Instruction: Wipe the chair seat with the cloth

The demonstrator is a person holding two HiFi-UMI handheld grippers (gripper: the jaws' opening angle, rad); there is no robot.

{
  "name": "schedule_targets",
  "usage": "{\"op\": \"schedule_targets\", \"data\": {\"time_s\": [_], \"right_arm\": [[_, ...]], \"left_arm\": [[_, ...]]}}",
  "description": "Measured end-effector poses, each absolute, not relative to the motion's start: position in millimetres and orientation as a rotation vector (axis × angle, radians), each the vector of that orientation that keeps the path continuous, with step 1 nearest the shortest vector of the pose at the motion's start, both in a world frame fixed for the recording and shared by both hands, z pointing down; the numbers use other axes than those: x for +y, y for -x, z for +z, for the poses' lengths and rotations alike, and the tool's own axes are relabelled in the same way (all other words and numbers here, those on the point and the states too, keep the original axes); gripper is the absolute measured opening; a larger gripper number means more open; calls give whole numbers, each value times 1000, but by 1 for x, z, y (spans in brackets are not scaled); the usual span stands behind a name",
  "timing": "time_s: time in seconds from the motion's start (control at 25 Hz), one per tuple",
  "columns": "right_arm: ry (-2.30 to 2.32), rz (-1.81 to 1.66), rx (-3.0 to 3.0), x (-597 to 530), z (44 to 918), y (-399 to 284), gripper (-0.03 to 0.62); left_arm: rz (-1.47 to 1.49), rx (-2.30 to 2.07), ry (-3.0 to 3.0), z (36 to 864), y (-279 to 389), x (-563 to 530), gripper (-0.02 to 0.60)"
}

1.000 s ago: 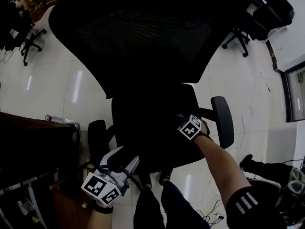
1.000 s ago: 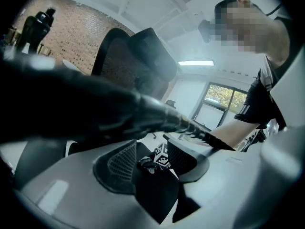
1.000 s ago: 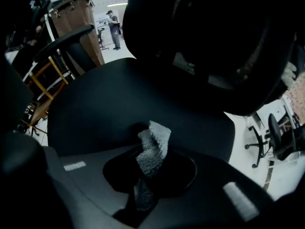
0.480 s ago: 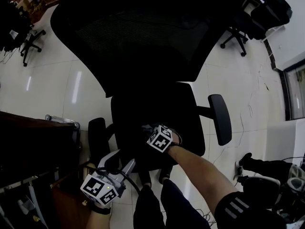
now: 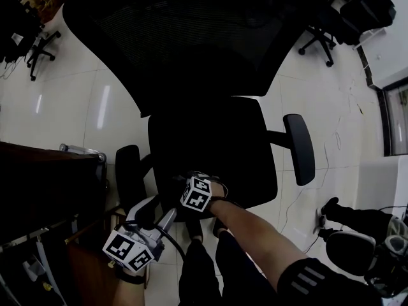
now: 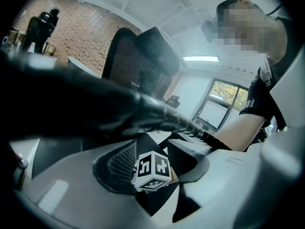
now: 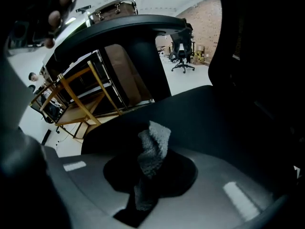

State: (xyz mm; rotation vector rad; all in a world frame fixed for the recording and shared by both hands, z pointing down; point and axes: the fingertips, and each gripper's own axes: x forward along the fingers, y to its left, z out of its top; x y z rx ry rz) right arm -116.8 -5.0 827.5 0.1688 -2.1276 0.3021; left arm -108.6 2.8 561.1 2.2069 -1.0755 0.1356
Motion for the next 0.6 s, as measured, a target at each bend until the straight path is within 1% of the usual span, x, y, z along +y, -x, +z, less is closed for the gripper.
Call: {"op": "schedule_targets", "data": {"time_s": [0.12,0.44,0.52,0.6], "right_arm": [[-206,290,-2084,-13,837,67,51],[-459,306,-1889,-51,838,-118,51],[-524,317,-1853,-62,833,-150,51],[-585,343,-1822,-70,829,-168,51]], "left_arm": [[142,-1063,-2204,562,103,4,222],[147,-1003,-2215,556,80,6,222],[153,-992,-2220,556,77,7,222],[162,-989,-2223,558,78,9,222]]}}
